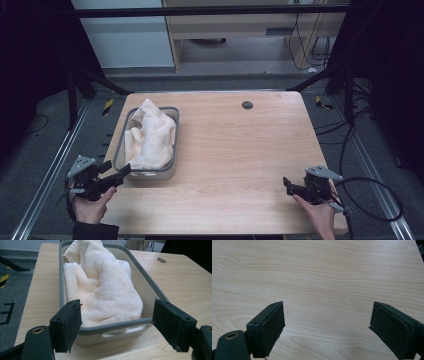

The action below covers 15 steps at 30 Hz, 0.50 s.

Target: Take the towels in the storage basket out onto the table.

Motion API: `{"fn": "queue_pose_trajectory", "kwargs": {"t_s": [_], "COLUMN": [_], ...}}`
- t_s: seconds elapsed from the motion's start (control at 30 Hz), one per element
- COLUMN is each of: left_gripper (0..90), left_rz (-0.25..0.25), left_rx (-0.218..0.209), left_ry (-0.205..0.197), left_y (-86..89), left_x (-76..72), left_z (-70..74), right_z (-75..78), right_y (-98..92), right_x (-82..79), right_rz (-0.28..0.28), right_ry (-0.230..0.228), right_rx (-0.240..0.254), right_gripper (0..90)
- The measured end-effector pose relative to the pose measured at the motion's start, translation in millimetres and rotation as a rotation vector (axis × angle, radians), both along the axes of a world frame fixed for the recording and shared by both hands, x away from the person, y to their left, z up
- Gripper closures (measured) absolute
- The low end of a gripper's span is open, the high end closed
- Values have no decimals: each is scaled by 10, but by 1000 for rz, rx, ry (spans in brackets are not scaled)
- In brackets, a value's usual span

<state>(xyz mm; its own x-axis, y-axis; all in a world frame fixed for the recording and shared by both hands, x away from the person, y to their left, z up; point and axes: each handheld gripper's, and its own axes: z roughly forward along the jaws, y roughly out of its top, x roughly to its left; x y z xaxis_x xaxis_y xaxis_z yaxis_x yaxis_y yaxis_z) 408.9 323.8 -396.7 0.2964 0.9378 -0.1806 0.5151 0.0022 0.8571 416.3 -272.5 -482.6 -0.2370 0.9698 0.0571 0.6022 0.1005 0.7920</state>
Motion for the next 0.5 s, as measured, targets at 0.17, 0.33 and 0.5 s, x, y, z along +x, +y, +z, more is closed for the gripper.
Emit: {"fn": "queue_pose_trajectory", "kwargs": {"t_s": [0.17,0.33,0.5], "left_gripper": [227,231,235], "left_rz": [-22,-43,-64], "left_rx": [28,49,59], "left_ry": [-1,2,4], "left_y": [-63,-120,-169], "left_x": [83,182,278], "left_z": [67,128,205], "right_z": [-6,-3,-8], "right_y": [9,4,11], "right_x": [2,0,1], "right_rz": [-1,-3,-3], "right_ry": [1,-3,-1], "right_rx": [-1,-2,-4], "right_gripper": [121,121,121]}}
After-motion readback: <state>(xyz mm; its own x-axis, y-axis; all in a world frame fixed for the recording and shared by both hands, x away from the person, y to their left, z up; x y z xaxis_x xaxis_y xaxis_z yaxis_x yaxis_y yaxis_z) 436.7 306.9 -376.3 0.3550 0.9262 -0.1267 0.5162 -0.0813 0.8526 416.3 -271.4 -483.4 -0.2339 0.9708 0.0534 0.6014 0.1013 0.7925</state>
